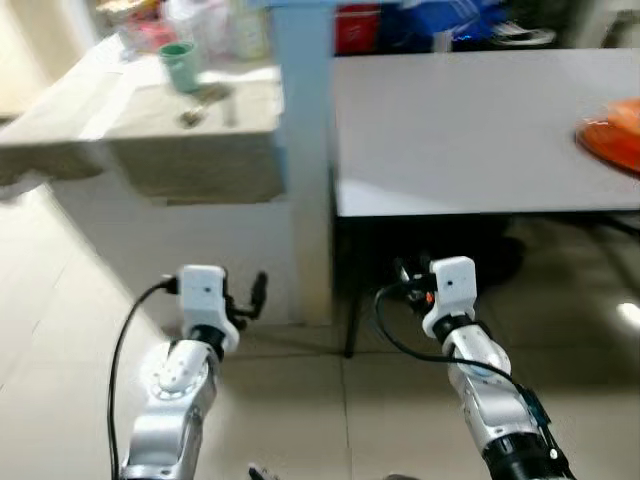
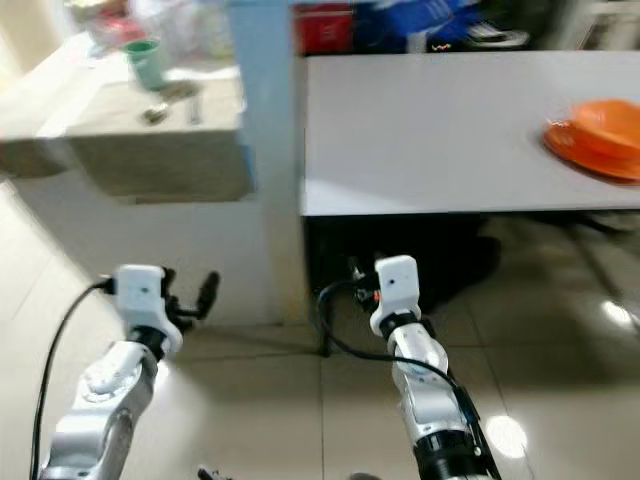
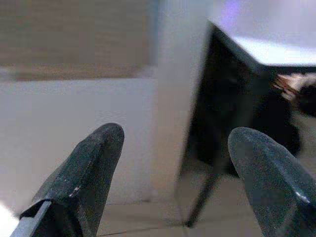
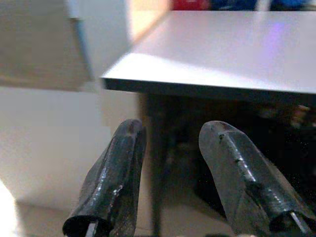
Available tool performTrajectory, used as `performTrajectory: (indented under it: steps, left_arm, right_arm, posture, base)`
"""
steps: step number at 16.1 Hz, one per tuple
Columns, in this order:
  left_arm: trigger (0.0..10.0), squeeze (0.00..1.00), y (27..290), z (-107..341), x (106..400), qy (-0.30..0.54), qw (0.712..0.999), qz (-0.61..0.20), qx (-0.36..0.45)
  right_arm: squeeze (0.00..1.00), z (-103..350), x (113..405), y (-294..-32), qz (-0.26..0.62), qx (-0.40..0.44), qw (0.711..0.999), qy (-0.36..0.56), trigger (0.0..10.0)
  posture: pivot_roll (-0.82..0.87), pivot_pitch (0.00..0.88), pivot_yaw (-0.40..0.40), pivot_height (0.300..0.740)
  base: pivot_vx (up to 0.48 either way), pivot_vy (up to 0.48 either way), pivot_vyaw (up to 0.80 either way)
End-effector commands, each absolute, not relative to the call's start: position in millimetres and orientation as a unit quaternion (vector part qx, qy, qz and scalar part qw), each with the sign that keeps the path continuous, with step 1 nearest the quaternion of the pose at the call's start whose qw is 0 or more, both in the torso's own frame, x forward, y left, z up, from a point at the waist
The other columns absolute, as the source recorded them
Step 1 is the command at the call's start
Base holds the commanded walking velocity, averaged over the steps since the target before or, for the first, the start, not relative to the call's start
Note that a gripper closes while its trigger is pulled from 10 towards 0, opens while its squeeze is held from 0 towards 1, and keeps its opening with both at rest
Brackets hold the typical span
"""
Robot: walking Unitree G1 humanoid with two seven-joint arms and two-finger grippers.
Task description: Setting the table
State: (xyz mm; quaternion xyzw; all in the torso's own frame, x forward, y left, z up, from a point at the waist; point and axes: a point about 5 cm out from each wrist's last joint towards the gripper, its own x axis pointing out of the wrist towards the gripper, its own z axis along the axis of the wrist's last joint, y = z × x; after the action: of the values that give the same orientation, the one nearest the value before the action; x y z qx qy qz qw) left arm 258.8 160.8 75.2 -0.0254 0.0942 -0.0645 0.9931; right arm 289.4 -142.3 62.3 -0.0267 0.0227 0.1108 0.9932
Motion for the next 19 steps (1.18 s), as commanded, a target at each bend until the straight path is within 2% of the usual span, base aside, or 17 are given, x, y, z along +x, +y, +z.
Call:
performTrajectory:
  steps: [1,3,5,7,12,14,17,19]
  left_arm:
    - [10.0,0.0,163.5,74.7,259.9,0.095,0.993,-0.063,-0.013]
    - [10.0,0.0,170.6,78.8,265.2,0.087,0.995,-0.045,-0.022]
    - [10.0,0.0,168.0,83.8,268.5,0.073,0.996,-0.058,0.001]
    - [10.0,0.0,168.9,83.4,268.7,0.074,0.996,-0.049,-0.014]
    - [10.0,0.0,173.3,88.3,272.6,0.053,0.998,-0.028,-0.024]
    - [10.0,0.0,190.6,105.5,278.1,0.022,1.0,-0.004,-0.019]
    - [10.0,0.0,211.0,109.6,260.4,0.028,1.0,0.007,-0.01]
    - [10.0,0.0,212.0,104.2,248.1,0.046,0.999,-0.001,-0.011]
  right_arm:
    - [0.0,65.0,287.8,-143.0,0.102,-0.027,0.994,0.014,10.0]
    - [0.0,66.1,287.9,-140.3,0.08,-0.021,0.997,0.011,10.0]
    - [0.0,65.7,288.4,-138.5,0.083,-0.021,0.996,0.012,10.0]
    - [0.0,65.6,289.9,-140.7,0.082,-0.024,0.996,0.014,10.0]
    - [0.0,68.9,288.4,-141.2,0.083,0.013,0.996,0.002,10.0]
    - [0.0,78.0,290.1,-153.8,0.06,0.015,0.998,-0.014,10.0]
    - [0.0,79.0,273.3,-173.6,0.056,-0.015,0.998,-0.01,10.0]
    - [0.0,80.3,261.1,-178.7,0.058,-0.026,0.998,-0.008,10.0]
  posture:
    - [-0.15,0.0,0.081,0.74]
    - [-0.15,0.0,0.085,0.74]
    - [-0.15,0.0,0.083,0.74]
    - [-0.15,0.0,0.081,0.74]
    - [-0.15,0.0,0.079,0.74]
    - [-0.15,0.0,0.079,0.74]
    - [-0.16,0.0,0.082,0.74]
    - [-0.17,0.0,0.081,0.74]
  base:
    - [0.0,0.0,0.0]
    - [0.0,0.0,0.0]
    - [0.0,0.0,0.0]
    - [0.0,0.0,0.0]
    - [0.0,0.48,0.0]
    - [0.0,0.48,0.0]
    - [0.0,0.48,0.0]
    - [0.0,0.48,0.0]
